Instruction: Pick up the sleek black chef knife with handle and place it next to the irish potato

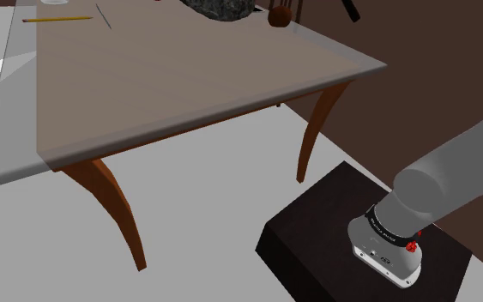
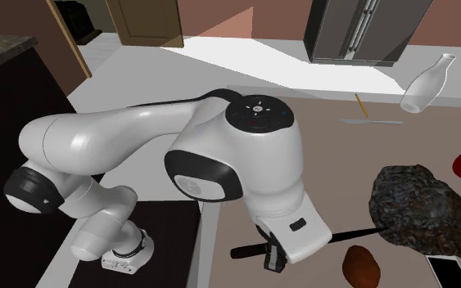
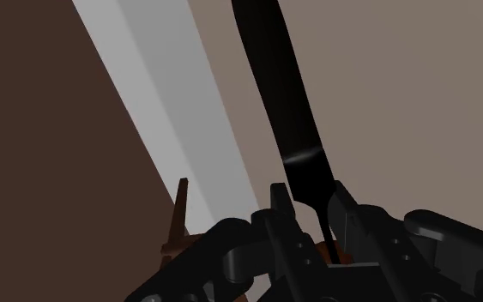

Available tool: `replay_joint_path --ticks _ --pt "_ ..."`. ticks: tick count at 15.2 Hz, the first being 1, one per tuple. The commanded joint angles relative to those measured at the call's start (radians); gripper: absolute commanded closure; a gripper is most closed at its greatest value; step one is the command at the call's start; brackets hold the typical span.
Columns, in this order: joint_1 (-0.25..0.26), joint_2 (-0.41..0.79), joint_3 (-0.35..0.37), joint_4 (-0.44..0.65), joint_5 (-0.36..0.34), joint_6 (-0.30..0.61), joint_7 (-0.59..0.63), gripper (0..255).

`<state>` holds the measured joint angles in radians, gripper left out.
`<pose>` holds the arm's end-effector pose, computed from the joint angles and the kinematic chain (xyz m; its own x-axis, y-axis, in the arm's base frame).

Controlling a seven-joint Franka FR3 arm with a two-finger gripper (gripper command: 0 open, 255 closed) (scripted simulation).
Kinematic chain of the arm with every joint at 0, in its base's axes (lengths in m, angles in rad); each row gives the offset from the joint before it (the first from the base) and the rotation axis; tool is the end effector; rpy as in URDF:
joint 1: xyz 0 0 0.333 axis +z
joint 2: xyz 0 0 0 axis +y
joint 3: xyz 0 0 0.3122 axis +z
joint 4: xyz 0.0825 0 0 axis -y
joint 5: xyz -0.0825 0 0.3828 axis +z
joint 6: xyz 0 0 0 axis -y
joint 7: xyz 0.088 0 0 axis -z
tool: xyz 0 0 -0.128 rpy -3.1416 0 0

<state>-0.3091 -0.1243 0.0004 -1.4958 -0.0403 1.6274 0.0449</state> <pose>0.4935 -0.1626 0.7082 0.9075 -0.3341 0.2546 -0.3523 -0.9355 0.0281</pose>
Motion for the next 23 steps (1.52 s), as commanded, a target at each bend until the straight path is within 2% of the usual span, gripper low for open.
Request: replay_joint_path --ticks 1,16,21,23 --pt "-0.001 -0.013 -0.001 -0.045 0.000 0.033 -0.001 255" --pt "-0.001 -0.083 -0.002 -0.329 -0.001 0.247 0.007 255" --pt "-0.001 -0.093 -0.003 -0.408 -0.002 0.315 0.009 255" --pt "-0.001 -0.093 -0.003 -0.409 -0.002 0.316 0.009 255"
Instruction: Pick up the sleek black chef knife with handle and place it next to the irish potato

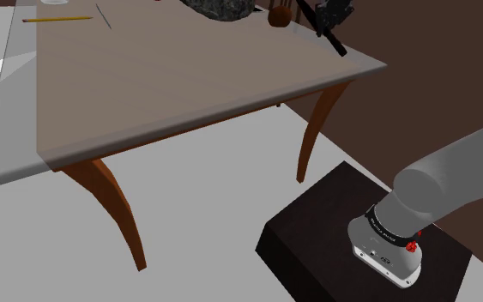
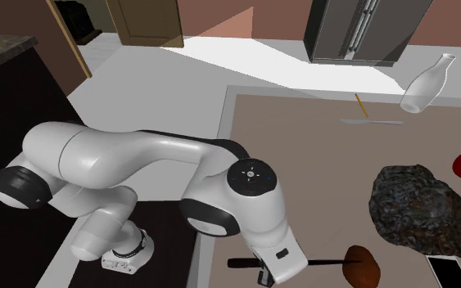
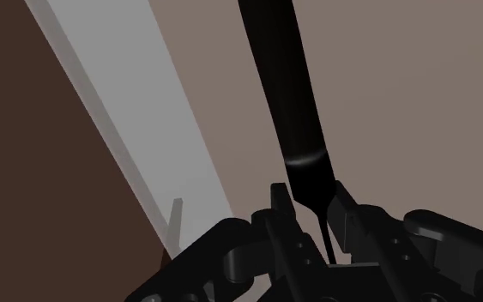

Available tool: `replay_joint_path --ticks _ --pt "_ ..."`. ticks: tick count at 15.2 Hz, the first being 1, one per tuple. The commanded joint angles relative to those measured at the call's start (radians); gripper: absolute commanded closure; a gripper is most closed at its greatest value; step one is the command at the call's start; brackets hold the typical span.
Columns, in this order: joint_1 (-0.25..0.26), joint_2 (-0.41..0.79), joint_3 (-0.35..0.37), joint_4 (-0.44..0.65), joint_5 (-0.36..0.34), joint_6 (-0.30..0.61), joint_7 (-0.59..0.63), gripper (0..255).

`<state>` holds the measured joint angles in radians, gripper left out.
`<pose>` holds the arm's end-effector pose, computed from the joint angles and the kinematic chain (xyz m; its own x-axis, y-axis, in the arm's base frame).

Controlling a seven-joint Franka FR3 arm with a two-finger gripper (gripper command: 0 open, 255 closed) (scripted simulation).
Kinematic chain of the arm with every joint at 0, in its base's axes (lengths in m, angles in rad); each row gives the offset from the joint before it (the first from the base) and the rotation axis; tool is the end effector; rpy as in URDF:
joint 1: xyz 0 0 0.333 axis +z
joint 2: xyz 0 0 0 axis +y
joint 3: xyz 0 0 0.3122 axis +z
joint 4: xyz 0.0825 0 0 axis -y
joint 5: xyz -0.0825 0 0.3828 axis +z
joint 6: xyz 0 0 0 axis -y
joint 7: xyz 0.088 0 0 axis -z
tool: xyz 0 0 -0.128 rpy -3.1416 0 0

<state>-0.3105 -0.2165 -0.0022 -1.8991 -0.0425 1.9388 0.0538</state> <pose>0.4943 -0.1638 0.5935 0.9075 -0.3339 0.2550 -0.3521 -0.9355 0.0281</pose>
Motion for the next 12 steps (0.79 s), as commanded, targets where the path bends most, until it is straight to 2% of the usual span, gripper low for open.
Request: replay_joint_path --ticks 1,6,7,12 --pt "0.000 -0.001 0.000 -0.006 0.000 0.005 0.000 255" --pt "0.000 -0.001 0.000 -0.006 0.000 0.005 0.000 255" --pt "0.000 -0.001 0.000 -0.006 0.000 0.005 0.000 0" --pt "0.000 -0.001 0.000 -0.006 0.000 0.005 0.000 0"
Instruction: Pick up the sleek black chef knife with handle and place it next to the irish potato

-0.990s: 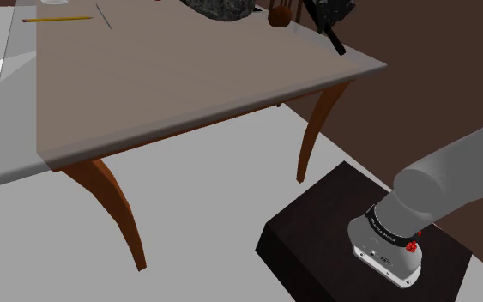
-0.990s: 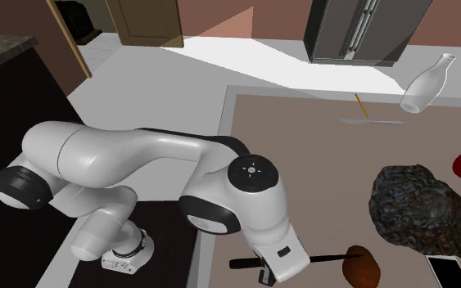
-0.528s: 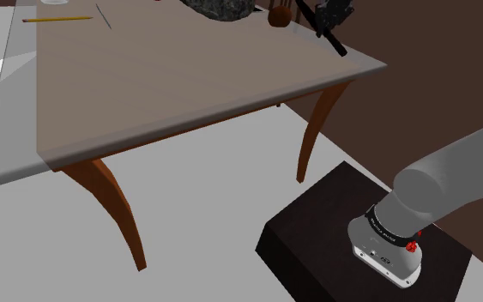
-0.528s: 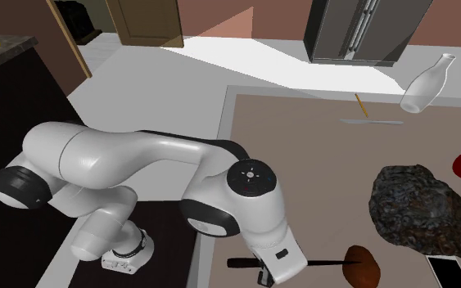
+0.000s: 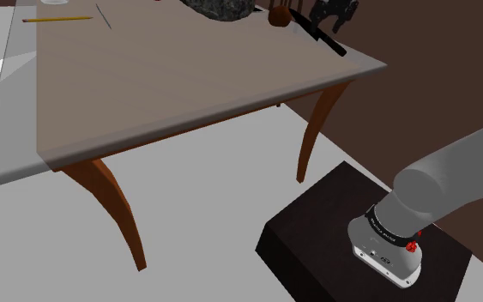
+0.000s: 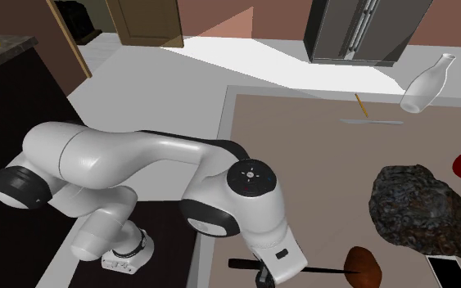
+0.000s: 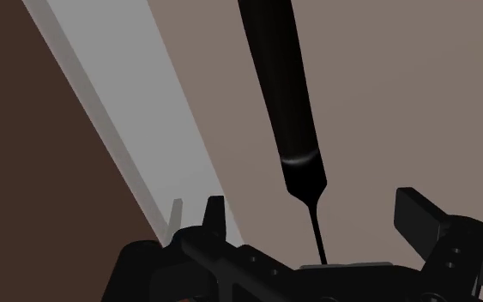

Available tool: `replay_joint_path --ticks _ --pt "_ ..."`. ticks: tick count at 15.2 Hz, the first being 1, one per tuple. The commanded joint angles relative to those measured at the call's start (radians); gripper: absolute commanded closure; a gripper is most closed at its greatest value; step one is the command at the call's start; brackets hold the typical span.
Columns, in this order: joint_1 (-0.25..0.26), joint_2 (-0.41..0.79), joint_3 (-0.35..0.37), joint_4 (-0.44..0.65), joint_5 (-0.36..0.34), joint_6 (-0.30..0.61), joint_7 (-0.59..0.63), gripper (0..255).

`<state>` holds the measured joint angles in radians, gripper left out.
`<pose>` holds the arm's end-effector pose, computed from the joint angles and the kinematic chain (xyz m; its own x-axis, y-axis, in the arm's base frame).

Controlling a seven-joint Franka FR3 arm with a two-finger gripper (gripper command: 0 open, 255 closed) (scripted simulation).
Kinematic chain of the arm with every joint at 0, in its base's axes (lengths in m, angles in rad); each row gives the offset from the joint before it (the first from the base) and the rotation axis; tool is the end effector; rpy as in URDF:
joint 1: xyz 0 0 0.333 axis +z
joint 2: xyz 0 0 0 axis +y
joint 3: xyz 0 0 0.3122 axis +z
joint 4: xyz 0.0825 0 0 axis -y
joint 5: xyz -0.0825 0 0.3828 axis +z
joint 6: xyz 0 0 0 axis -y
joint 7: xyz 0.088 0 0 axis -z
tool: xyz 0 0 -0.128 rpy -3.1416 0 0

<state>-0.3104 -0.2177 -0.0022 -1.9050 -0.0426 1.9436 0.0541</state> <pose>0.4941 -0.1637 0.5917 0.9075 -0.3339 0.2551 -0.3521 -0.9355 0.0281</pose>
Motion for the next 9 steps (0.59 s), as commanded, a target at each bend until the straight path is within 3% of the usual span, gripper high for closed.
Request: replay_joint_path --ticks 1,4,9 --pt "0.000 -0.006 0.001 0.026 0.000 -0.032 0.000 0" --pt "0.002 -0.015 0.003 0.109 0.001 -0.124 -0.001 0" --pt "0.002 -0.015 0.003 0.109 0.001 -0.124 -0.001 0"
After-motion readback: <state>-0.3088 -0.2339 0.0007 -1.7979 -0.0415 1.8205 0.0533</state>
